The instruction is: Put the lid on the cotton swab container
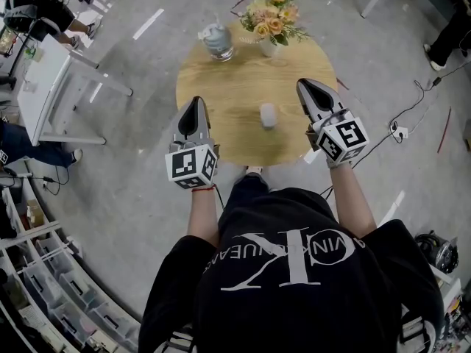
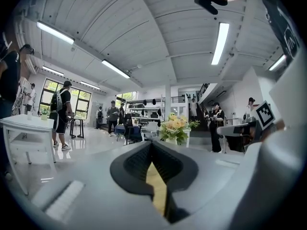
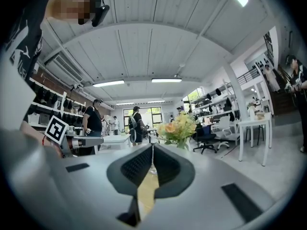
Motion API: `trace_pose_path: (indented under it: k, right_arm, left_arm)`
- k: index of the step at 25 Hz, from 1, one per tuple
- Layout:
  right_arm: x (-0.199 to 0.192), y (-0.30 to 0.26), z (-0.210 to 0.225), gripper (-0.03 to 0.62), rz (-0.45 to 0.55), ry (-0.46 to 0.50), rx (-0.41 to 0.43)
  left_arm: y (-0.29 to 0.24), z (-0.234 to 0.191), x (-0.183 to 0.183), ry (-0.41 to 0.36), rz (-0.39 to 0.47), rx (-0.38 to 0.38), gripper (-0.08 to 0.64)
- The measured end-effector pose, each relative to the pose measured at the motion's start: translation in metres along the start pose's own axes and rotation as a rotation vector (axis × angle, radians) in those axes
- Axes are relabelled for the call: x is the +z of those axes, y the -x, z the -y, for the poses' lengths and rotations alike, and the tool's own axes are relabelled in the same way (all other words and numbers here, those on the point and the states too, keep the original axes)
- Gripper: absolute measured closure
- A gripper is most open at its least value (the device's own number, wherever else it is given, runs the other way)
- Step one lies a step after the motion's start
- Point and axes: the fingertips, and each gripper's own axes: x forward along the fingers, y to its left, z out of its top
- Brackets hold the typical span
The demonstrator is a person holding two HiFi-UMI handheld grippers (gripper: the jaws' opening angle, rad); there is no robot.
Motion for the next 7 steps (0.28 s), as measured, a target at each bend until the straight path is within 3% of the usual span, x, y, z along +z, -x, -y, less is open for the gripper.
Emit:
trace_pose_path:
  k: [7]
  right_arm:
    - [-0.0029,0.0016,0.0035,0.577,-0.003,-0.001,-0.01]
  left_arm:
    - [-0.0003,0.0008,-0.0029,-0.002,-0.003,0.006,0.549]
